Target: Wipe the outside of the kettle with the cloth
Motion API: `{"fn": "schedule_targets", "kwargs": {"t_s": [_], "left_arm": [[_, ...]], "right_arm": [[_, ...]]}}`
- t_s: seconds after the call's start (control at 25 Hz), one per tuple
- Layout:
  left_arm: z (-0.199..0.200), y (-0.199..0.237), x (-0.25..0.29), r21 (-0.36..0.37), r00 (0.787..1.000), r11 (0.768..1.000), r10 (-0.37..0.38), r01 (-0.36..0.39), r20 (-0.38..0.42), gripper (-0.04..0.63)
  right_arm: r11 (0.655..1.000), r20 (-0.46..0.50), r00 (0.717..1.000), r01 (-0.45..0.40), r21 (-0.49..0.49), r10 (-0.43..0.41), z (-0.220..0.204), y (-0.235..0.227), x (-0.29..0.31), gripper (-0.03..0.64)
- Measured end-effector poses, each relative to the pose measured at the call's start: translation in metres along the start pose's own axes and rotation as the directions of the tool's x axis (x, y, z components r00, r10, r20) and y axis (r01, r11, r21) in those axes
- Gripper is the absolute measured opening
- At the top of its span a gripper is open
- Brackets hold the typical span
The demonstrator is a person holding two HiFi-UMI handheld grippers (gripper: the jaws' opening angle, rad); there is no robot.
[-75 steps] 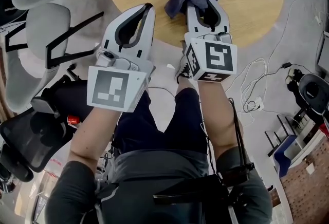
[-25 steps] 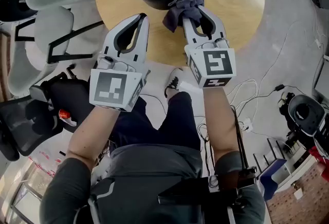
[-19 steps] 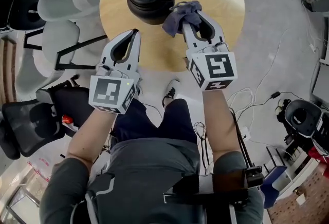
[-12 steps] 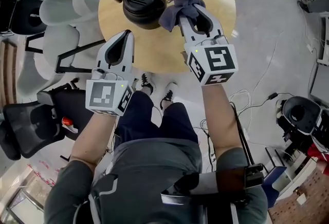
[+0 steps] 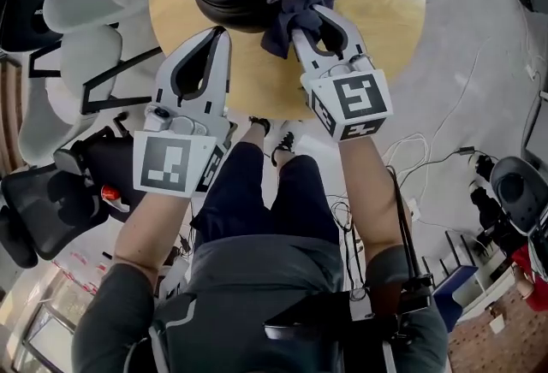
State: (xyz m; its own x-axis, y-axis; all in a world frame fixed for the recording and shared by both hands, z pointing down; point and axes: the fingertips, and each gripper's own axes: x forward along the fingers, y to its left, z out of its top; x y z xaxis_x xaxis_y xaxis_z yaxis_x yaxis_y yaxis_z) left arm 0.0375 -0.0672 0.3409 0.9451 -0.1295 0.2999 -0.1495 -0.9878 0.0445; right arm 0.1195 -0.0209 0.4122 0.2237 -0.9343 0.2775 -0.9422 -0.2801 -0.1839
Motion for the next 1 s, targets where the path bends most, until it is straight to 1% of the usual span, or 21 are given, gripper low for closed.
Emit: {"fn": "schedule_targets", "kwargs": {"t_s": [0.16,0.32,0.44,0.52,0.64,0.84,0.92,1.0], "left_arm": [[-0.014,0.005,0.002,-0.017,1.0,1.0,0.002,-0.002,-0.012,0.009],[-0.027,0.01,0.003,-0.035,1.0,0.999,0.004,-0.005,-0.017,0.009],[-0.034,0.012,0.003,-0.043,1.0,0.999,0.001,-0.002,-0.025,0.009],[-0.036,0.014,0.003,-0.053,1.0,0.999,0.001,-0.002,-0.028,0.009],[-0.029,0.019,-0.001,-0.062,0.999,0.998,-0.004,0.001,-0.035,0.009],[-0.003,0.03,-0.009,-0.069,0.999,0.997,-0.024,0.022,-0.033,0.009],[0.007,0.033,-0.01,-0.074,0.999,0.997,-0.033,0.031,-0.036,0.009],[0.011,0.032,-0.011,-0.069,0.998,0.997,-0.045,0.041,-0.052,0.009]], "right_arm": [[1.0,-0.03,1.0,-0.009,0.004,0.009,-0.029,0.001,0.01,0.095],[1.0,-0.057,0.998,0.006,-0.008,-0.006,-0.046,-0.004,0.016,0.095],[1.0,-0.11,0.994,0.013,-0.027,-0.016,-0.06,-0.006,0.019,0.095],[1.0,-0.139,0.99,0.015,-0.019,-0.018,-0.064,-0.008,0.02,0.095],[0.999,-0.114,0.993,0.031,0.032,-0.027,-0.042,-0.014,0.01,0.095],[0.998,-0.01,0.999,0.046,0.043,-0.046,0.034,-0.022,-0.013,0.095],[0.999,0.008,0.999,0.048,0.026,-0.048,0.056,-0.022,-0.016,0.095],[1.0,0.009,1.0,0.029,-0.001,-0.029,0.067,-0.019,-0.011,0.095]]}}
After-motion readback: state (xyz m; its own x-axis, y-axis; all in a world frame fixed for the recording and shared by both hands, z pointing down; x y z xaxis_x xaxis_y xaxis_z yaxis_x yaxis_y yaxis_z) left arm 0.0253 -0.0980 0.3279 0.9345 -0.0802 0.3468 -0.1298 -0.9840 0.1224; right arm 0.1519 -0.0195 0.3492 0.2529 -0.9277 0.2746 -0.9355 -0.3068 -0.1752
